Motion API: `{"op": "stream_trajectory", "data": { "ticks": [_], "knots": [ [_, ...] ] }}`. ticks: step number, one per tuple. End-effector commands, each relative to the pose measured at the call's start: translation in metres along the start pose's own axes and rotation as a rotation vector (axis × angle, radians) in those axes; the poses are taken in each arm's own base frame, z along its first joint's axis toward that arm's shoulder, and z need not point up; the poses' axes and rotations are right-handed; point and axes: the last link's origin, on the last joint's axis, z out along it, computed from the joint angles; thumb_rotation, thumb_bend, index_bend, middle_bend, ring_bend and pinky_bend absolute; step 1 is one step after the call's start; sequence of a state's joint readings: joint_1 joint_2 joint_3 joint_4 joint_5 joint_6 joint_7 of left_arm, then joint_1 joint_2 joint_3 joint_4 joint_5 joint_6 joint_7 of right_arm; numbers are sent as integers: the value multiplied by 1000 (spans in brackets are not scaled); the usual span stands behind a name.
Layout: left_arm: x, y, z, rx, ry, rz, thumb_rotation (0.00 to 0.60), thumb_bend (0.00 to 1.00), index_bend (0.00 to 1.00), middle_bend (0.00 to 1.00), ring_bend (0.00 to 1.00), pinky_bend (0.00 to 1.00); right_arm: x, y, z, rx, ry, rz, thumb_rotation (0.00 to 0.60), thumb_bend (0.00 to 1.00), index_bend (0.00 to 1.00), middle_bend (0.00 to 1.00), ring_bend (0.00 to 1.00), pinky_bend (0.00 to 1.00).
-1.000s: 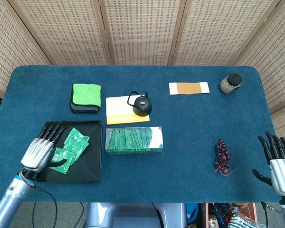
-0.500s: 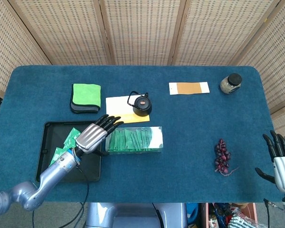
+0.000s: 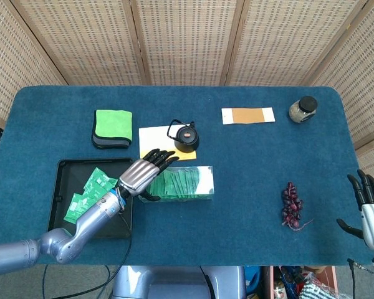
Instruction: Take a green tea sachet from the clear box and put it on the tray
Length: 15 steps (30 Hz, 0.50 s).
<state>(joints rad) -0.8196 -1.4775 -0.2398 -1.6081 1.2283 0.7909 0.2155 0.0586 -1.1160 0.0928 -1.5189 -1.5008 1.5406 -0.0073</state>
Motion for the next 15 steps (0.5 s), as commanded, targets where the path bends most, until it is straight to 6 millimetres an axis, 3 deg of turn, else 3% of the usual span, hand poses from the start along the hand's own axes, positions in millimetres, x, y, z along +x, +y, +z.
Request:
{"op": "stream_trajectory", "data": {
  "ticks": [1,15],
  "knots": [
    [-1,2,4,-2,-6,0,600,56,0,0,0,0,0,1,0,-2,-2,1,600,0,0,0,0,0],
    [-11,9,24,15,-41,-6,600,56,0,0,0,0,-1,2,1,-8,-19,13,600,0,0,0,0,0]
  ]
}}
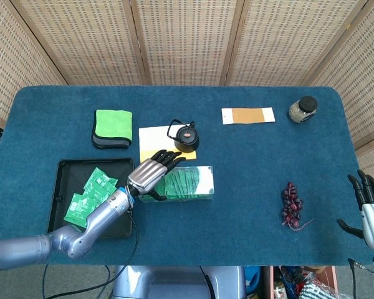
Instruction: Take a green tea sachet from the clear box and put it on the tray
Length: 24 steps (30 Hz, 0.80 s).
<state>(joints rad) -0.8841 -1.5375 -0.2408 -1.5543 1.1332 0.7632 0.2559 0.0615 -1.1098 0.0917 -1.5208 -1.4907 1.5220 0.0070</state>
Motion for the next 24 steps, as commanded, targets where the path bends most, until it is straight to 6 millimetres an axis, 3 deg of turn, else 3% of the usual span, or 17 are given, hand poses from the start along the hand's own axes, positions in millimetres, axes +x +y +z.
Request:
{"op": "stream_trajectory", "data": {
  "ticks": [1,9,14,24],
  "knots": [
    [-3,1,5,6,-8,3,600,57,0,0,0,0,0,1,0,-2,-1,3,600,0,0,0,0,0],
    [-8,1,9,17,-24,15,600,99,22,0,0,0,0,1,1,-2,-7,7,600,0,0,0,0,0],
    [-6,2,9,13,-21,5,600,347,85,0,0,0,0,2,1,-6,-6,9,600,0,0,0,0,0],
    [10,-1,9,5,12,-10,600,366,130,0,0,0,-2,1,1,-3,-14,10,600,0,0,0,0,0]
  ]
}}
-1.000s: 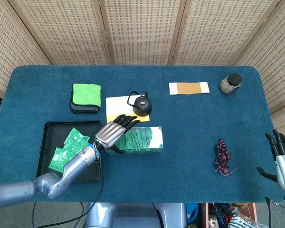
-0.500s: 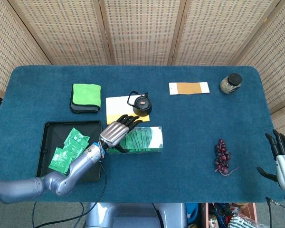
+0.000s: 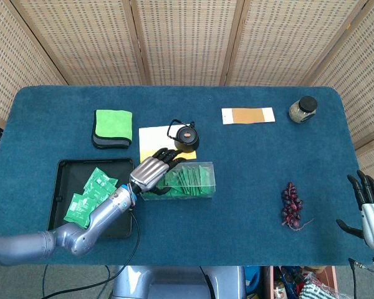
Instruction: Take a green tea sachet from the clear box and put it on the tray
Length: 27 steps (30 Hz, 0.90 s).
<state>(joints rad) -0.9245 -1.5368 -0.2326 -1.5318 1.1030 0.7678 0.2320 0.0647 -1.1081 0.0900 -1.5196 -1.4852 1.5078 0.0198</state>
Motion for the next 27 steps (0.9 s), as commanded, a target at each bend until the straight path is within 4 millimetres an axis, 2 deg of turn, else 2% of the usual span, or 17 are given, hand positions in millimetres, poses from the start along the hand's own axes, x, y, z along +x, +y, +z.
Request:
{"op": "stream_trajectory", "data": {
  "ticks": [1,11,20,27],
  "knots": [
    [7,-1,1,1,12,-3,600,366,137,0,0,0,0,0,0,0,-1,0,600,0,0,0,0,0],
    [37,-11,3,30,71,-60,600,365,160,0,0,0,-1,0,1,-2,-7,-1,600,0,0,0,0,0],
    [38,-15,-1,38,17,-86,600,372,173,0,0,0,-2,-1,1,-4,-12,1,600,0,0,0,0,0],
    [57,-22,9,67,101,-75,600,375,174,0,0,0,-2,0,1,-5,-12,6,600,0,0,0,0,0]
  ]
}}
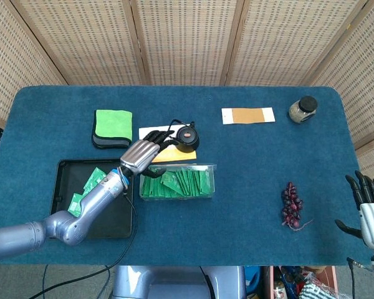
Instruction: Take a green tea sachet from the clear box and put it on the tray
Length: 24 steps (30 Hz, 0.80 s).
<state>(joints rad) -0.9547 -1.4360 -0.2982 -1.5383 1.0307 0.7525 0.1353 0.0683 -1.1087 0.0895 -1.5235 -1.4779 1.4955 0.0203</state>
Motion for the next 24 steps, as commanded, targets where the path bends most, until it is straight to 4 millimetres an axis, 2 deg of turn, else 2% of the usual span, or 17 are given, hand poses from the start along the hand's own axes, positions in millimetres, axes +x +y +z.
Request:
{"op": "stream_trajectory", "data": {
  "ticks": [1,8,14,19,24],
  "knots": [
    [10,-4,8,18,34,13,600,377,174,0,0,0,0,1,0,-1,-3,1,600,0,0,0,0,0],
    [23,-19,26,87,67,50,600,401,174,0,0,0,-2,1,2,-6,-11,-2,600,0,0,0,0,0],
    [26,-34,37,153,63,61,600,401,174,0,0,0,-5,2,3,-11,-21,-8,600,0,0,0,0,0],
    [19,-42,41,188,48,42,600,401,174,0,0,0,-6,2,4,-15,-27,-12,600,0,0,0,0,0],
    [21,-41,37,169,75,33,600,402,174,0,0,0,-6,2,4,-18,-25,-11,600,0,0,0,0,0]
  ]
}}
